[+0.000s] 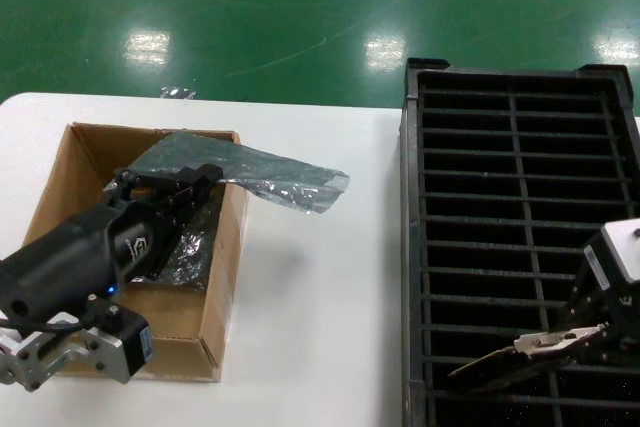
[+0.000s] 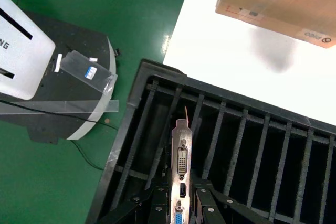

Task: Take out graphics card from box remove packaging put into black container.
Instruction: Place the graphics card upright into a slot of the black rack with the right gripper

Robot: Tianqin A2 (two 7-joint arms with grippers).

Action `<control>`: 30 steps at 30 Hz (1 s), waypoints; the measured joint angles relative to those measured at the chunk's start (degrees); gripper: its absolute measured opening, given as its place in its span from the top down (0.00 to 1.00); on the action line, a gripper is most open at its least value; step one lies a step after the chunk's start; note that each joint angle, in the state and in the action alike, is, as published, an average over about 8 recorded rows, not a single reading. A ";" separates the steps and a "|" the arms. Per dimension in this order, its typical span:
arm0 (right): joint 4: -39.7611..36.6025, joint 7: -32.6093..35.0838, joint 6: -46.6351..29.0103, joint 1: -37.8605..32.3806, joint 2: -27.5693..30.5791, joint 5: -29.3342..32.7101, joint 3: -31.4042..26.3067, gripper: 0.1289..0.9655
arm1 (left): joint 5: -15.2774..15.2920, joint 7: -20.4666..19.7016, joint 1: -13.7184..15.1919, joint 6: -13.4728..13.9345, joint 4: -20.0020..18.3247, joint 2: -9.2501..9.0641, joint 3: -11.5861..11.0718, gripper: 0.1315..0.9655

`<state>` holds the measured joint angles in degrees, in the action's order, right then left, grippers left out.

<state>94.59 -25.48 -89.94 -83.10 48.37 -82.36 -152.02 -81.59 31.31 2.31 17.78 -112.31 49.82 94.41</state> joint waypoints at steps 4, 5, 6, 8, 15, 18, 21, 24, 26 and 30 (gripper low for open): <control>1.25 -0.70 0.00 -0.41 0.62 -0.93 -0.39 0.93 | 0.00 0.00 0.00 0.00 0.00 0.00 0.00 0.99; 1.48 -0.86 0.00 -0.48 0.74 -1.11 -0.48 0.93 | 0.00 0.00 0.00 0.00 0.00 0.00 0.00 0.99; 1.68 -1.00 0.00 -0.54 0.86 -1.26 -0.56 0.93 | 0.00 0.00 0.00 0.00 0.00 0.00 0.00 0.99; 1.99 -1.25 0.00 -0.65 1.06 -1.47 -0.74 0.93 | 0.00 0.00 0.00 0.00 0.00 0.00 0.00 0.99; 2.13 -1.69 0.00 -1.45 1.43 -1.51 -1.62 0.93 | 0.00 0.00 0.00 0.00 0.00 0.00 0.00 0.99; 1.88 -1.76 0.00 -2.05 1.40 -1.49 -2.14 0.93 | 0.00 0.00 0.00 0.00 0.00 0.00 0.00 0.99; 1.75 -1.86 0.00 -2.69 1.35 -1.63 -2.71 0.93 | 0.00 0.00 0.00 0.00 0.00 0.00 0.00 0.99; 1.78 -1.98 0.00 -3.25 1.32 -1.86 -3.28 0.93 | 0.00 0.00 0.00 0.00 0.00 0.00 0.00 0.99; 1.76 -2.01 0.00 -3.46 1.27 -1.91 -3.58 0.93 | 0.00 0.00 0.00 0.00 0.00 0.00 0.00 0.99; 1.48 -2.01 0.00 -3.35 0.96 -1.65 -3.87 0.93 | 0.00 0.00 0.00 0.00 0.00 0.00 0.00 0.99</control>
<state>96.07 -27.50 -89.95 -86.45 49.33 -84.01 -155.89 -81.59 31.31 2.31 17.78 -112.31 49.82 94.41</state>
